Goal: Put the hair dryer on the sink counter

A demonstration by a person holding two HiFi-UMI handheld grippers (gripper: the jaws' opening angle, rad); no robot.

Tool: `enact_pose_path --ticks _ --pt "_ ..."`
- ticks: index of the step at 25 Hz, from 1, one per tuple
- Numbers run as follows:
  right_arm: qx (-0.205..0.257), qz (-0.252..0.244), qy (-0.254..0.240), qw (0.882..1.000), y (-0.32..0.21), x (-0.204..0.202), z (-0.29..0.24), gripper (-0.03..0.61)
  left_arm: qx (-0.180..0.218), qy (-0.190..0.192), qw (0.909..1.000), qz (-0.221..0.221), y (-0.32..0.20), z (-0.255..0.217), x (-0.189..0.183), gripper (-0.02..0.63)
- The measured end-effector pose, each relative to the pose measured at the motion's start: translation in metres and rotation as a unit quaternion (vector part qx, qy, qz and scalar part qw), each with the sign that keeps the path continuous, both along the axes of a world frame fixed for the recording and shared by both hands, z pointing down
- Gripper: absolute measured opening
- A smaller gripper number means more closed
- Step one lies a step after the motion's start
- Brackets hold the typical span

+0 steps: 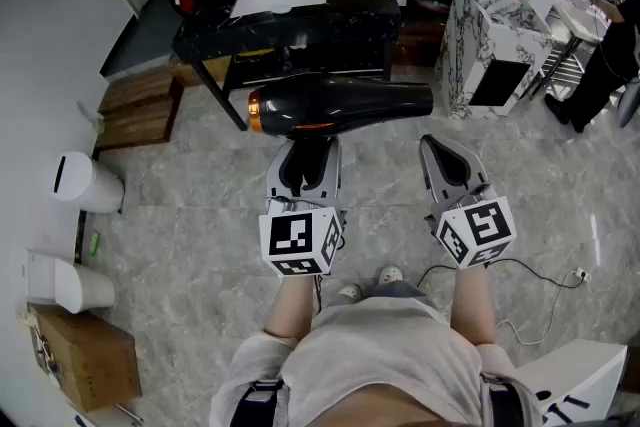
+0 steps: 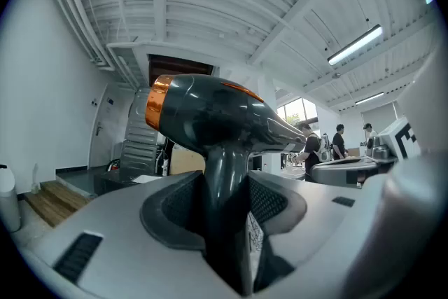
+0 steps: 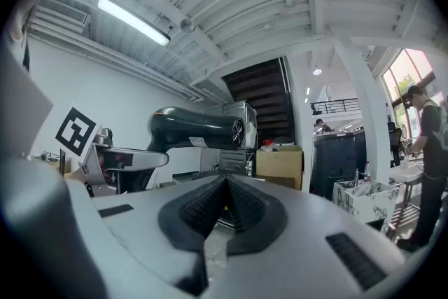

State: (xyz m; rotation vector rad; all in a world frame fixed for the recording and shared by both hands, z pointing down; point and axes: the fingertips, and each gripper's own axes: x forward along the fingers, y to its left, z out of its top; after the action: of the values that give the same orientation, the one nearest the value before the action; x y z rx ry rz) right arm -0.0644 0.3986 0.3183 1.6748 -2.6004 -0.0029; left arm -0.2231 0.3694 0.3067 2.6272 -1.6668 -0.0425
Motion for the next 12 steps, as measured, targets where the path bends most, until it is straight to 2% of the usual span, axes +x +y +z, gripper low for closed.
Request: enact_pose_path --ticks 12 --pt "0.002 -0.003 0.002 1.0 0.0 0.011 -0.002 0.011 0.005 -0.003 1.0 0.003 0.0 -0.005 0.016 0.196"
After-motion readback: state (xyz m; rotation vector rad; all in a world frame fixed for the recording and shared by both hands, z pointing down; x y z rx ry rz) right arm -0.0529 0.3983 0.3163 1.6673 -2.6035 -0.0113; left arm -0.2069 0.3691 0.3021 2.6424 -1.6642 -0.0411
